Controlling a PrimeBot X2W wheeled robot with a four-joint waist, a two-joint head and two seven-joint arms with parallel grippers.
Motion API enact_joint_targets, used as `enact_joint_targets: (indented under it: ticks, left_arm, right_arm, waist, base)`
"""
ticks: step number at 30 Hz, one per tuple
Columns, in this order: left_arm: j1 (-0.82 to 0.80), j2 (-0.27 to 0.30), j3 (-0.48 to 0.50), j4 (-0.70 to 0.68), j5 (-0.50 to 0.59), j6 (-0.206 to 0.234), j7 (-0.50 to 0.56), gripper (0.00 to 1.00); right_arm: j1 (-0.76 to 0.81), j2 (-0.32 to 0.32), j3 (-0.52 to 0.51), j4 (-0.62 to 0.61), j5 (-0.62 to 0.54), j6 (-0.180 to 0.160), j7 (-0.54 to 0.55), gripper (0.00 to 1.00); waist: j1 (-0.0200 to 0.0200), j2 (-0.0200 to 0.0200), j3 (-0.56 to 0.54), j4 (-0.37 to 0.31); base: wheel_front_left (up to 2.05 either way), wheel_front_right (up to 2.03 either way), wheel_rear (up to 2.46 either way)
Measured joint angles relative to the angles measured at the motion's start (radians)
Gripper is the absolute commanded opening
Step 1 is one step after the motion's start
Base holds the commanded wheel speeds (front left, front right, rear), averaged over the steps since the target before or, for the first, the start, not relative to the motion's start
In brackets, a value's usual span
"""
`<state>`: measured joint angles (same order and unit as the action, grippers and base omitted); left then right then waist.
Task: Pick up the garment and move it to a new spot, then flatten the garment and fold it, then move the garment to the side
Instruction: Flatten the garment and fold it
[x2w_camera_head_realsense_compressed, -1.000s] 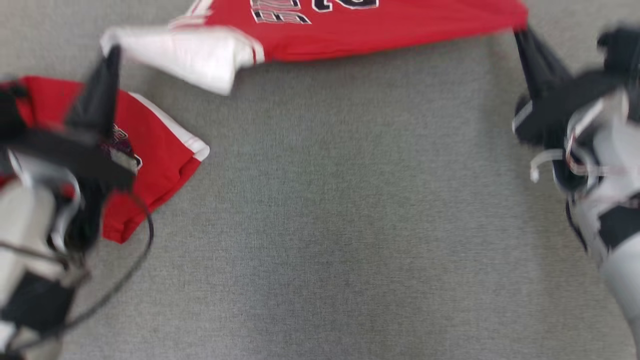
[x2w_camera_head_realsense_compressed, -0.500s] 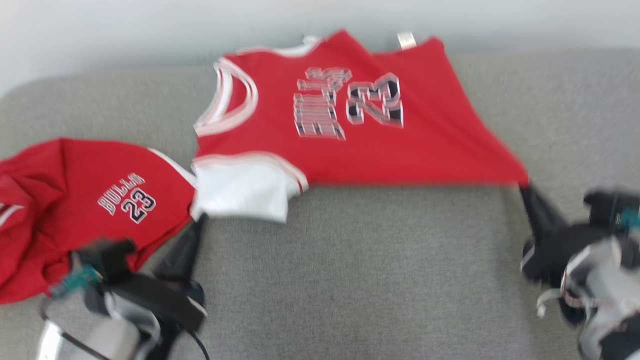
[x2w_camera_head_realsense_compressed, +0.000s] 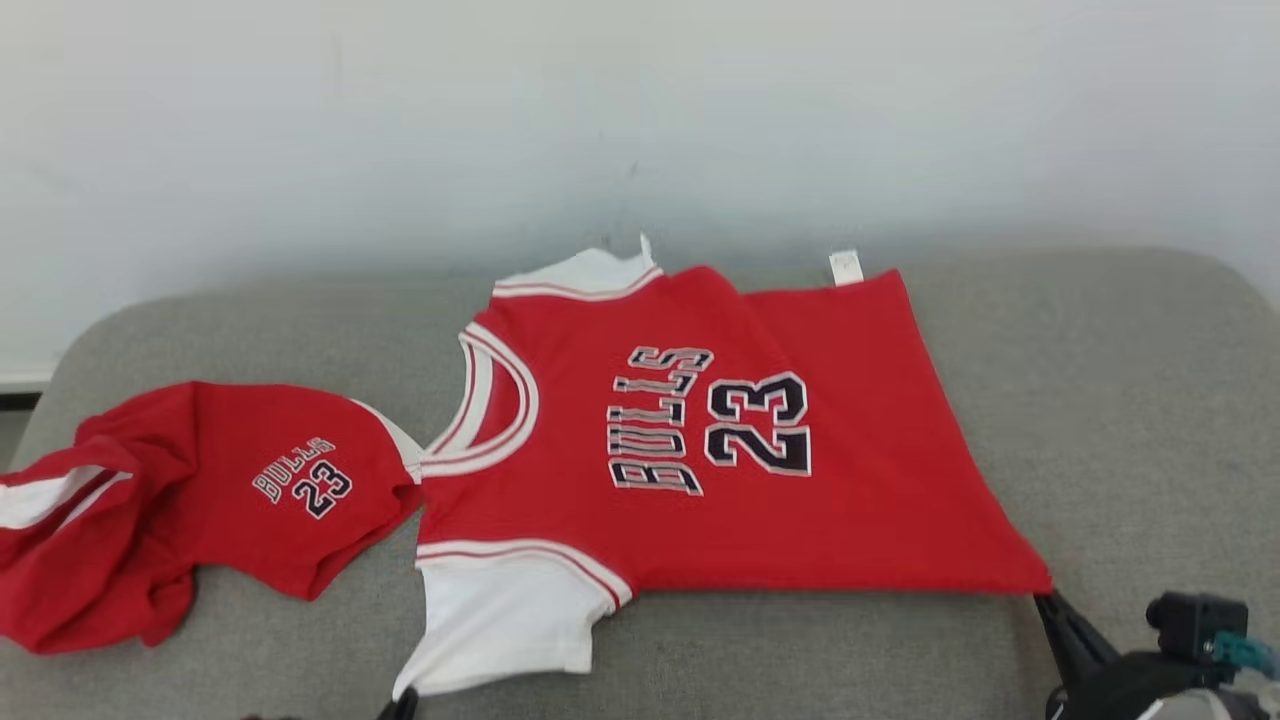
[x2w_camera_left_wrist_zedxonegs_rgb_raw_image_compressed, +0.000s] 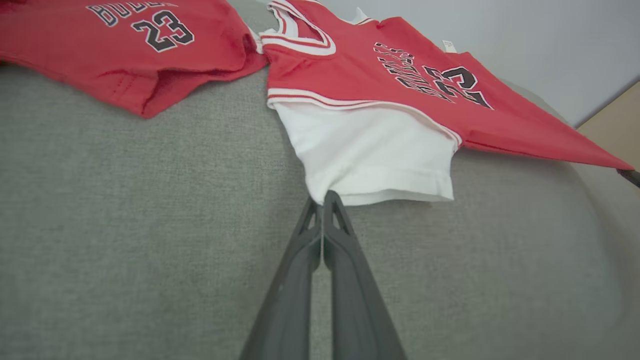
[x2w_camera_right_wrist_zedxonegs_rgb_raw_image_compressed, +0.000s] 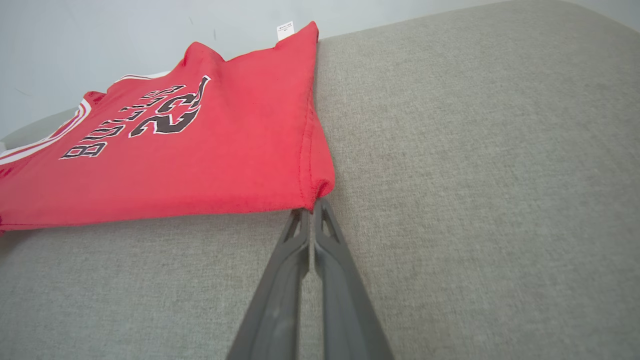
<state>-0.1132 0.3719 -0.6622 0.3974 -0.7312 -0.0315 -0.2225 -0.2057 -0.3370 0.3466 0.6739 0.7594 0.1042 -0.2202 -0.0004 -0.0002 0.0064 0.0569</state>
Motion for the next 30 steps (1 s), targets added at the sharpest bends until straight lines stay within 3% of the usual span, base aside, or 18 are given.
enact_joint_targets:
  ticks: [15, 23, 30]
  left_arm:
    - [0.154, -0.005, -0.039, -0.076, -0.023, 0.076, 0.014, 0.0]
    - [0.15, 0.004, -0.057, -0.075, 0.011, 0.093, 0.045, 0.0]
    - [0.143, -0.017, -0.083, -0.053, -0.017, 0.075, 0.102, 0.0]
  right_arm:
    - [0.151, -0.033, -0.028, -0.059, 0.004, -0.049, -0.01, 0.0]
    - [0.156, -0.017, -0.008, -0.089, 0.001, -0.062, -0.009, 0.0]
    - [0.153, -0.019, 0.005, -0.096, -0.017, -0.079, 0.003, 0.0]
  waist:
    - [0.0004, 0.0001, -0.07, -0.016]
    - [0.0004, 0.0002, -0.053, -0.001]
    - [0.0004, 0.0002, -0.046, 0.013]
  base:
    - [0.0, 0.0, 0.0]
    - [0.0, 0.0, 0.0]
    - [0.0, 0.0, 0.0]
